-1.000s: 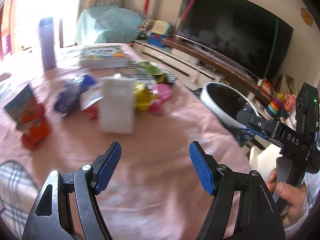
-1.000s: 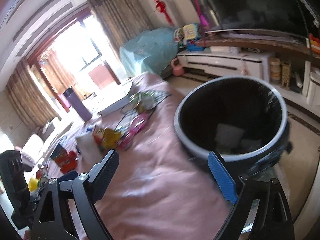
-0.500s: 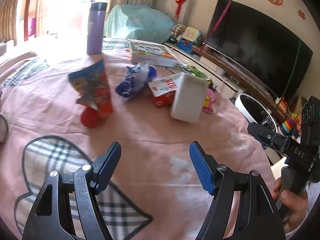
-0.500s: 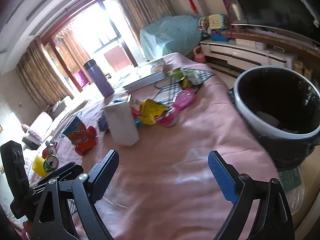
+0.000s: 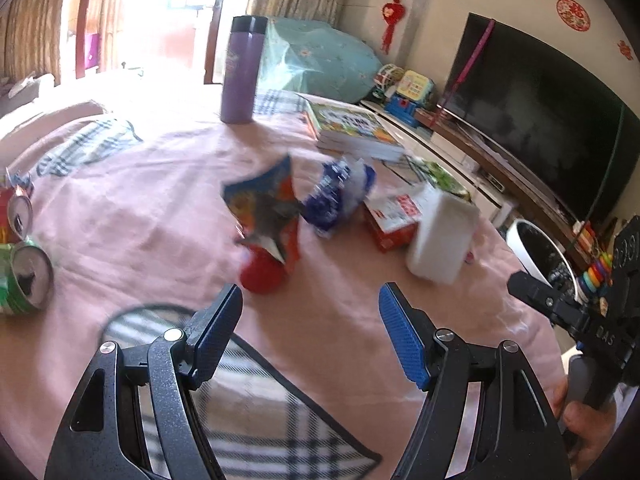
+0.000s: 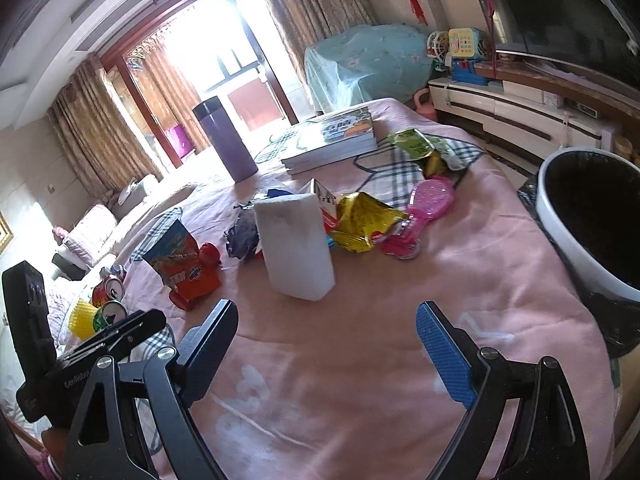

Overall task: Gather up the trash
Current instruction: 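Move both open grippers back over the table toward the remaining trash, then grasp the orange snack wrapper with the left gripper while the right gripper grasps the white foam block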

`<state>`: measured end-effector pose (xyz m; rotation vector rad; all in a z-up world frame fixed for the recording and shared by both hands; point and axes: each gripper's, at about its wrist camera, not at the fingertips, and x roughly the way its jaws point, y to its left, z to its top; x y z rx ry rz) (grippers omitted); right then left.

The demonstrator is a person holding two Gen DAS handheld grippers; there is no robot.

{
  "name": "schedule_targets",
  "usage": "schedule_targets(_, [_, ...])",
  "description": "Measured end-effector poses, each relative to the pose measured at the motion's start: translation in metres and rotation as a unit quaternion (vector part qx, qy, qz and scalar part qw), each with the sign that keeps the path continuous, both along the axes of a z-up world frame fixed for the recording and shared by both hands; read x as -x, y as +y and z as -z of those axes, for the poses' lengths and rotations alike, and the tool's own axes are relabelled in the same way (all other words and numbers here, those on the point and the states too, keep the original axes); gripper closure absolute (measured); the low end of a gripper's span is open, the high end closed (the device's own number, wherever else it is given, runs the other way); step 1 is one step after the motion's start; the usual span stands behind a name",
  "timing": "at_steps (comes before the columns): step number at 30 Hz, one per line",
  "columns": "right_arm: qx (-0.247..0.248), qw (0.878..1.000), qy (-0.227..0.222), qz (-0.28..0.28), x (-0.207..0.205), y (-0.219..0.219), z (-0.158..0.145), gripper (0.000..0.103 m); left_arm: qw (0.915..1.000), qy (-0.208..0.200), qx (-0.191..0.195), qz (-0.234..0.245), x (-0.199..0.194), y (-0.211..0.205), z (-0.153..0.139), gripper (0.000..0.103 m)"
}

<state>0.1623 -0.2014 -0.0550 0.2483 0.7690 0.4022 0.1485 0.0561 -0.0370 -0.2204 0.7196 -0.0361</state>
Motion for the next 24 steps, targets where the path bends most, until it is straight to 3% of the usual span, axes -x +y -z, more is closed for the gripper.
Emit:
schedule_targets(11, [0.008,1.0,0.006,-0.019,-0.033,0.036,0.008,0.012,0.9996,0.007,-0.027,-0.006,-0.037,0.021,0.004,0.028])
schedule_targets(14, [0.022,1.0,0.007,-0.021,-0.044,0.048,0.011,0.017,0.9995,0.008,-0.03,-0.005,-0.043,0.019,0.01,0.03])
schedule_targets(16, [0.029,0.999,0.009,-0.02,-0.05,0.051,0.013,0.027,0.9995,0.009,-0.03,-0.002,-0.046,0.018,0.011,0.042])
schedule_targets(17, [0.032,0.999,0.01,-0.017,-0.053,0.052,0.015,0.03,0.9995,0.011,-0.029,0.003,-0.047,0.016,0.012,0.054])
schedule_targets(18, [0.035,0.999,0.01,-0.013,-0.054,0.052,0.016,0.043,0.9995,0.014,-0.028,0.008,-0.049,0.014,0.012,0.069])
schedule_targets(19, [0.037,0.999,0.01,-0.01,-0.056,0.052,0.016,0.06,0.9995,0.014,-0.025,0.014,-0.049,0.012,0.012,0.073])
schedule_targets(20, [0.037,0.999,0.012,-0.009,-0.056,0.052,0.017,0.061,0.9995,0.013,-0.022,0.019,-0.048,0.01,0.011,0.073])
schedule_targets(22, [0.031,0.999,0.01,-0.007,-0.052,0.048,0.016,0.074,0.9994,0.003,-0.015,0.032,-0.043,0.003,0.007,0.074])
schedule_targets(24, [0.027,1.0,0.002,-0.008,-0.045,0.041,0.013,0.076,0.9989,-0.003,-0.016,0.043,-0.038,-0.006,0.003,0.074])
